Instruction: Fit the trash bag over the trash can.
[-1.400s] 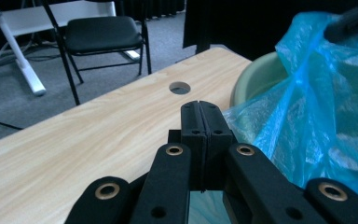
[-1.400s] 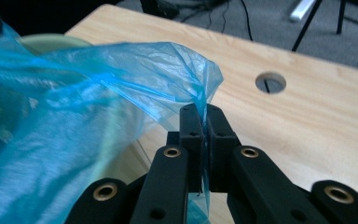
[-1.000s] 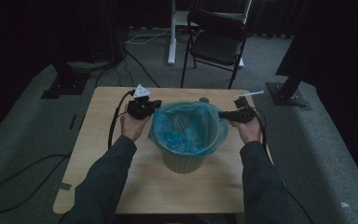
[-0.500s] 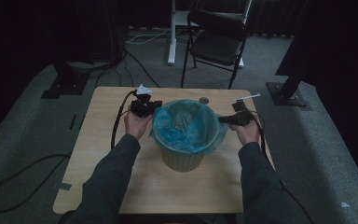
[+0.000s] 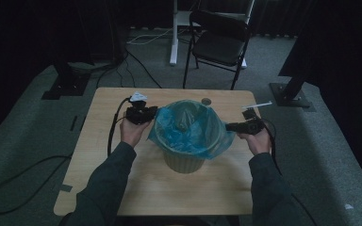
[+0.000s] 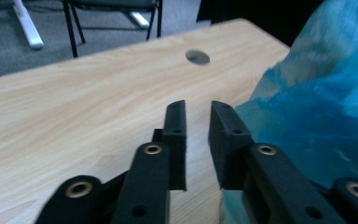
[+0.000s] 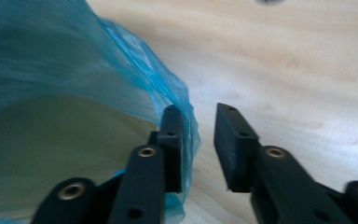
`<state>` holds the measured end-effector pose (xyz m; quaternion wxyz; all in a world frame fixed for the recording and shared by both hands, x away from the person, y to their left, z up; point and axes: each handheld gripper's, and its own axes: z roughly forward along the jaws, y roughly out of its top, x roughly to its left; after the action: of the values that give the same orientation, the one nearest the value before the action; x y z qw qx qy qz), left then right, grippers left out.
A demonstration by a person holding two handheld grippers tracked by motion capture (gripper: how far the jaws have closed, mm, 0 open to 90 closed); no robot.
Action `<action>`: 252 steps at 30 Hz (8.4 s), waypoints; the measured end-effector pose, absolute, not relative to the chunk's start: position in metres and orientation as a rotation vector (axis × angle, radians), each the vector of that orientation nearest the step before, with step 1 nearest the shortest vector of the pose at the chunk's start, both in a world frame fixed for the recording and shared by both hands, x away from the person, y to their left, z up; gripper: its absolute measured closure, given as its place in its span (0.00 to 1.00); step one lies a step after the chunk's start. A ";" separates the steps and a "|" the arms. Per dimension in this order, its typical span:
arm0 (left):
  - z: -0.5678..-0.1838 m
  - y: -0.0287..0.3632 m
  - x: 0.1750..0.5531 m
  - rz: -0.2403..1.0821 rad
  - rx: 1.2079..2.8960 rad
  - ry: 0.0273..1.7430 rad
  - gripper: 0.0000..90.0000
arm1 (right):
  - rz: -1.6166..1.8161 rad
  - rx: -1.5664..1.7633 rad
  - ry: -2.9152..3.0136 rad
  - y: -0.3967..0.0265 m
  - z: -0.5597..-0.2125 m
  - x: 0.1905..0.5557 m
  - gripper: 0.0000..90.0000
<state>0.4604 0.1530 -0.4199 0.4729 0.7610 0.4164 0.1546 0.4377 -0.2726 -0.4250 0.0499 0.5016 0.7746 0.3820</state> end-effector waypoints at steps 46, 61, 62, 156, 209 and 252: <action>-0.397 0.178 0.376 0.275 1.820 0.849 0.99 | 1.377 1.263 2.412 -0.254 -0.384 0.398 1.00; -0.416 0.169 0.377 0.253 1.875 0.853 0.93 | 1.320 1.202 2.524 -0.240 -0.396 0.395 1.00; -0.416 0.169 0.377 0.253 1.875 0.853 0.93 | 1.320 1.202 2.524 -0.240 -0.396 0.395 1.00; -0.337 0.105 0.403 0.322 2.081 0.532 0.69 | 1.481 1.099 2.454 -0.242 -0.370 0.379 0.78; -0.342 0.052 0.425 0.274 2.220 0.450 0.67 | 1.519 1.114 2.467 -0.253 -0.387 0.375 0.65; -0.350 0.028 0.437 0.311 2.401 0.416 0.67 | 1.528 1.118 2.479 -0.256 -0.396 0.373 0.64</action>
<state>0.4367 0.0283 -0.3501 0.3358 0.9207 0.1593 0.1192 0.3726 -0.2562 -0.3957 0.0110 0.3584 0.7947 0.4897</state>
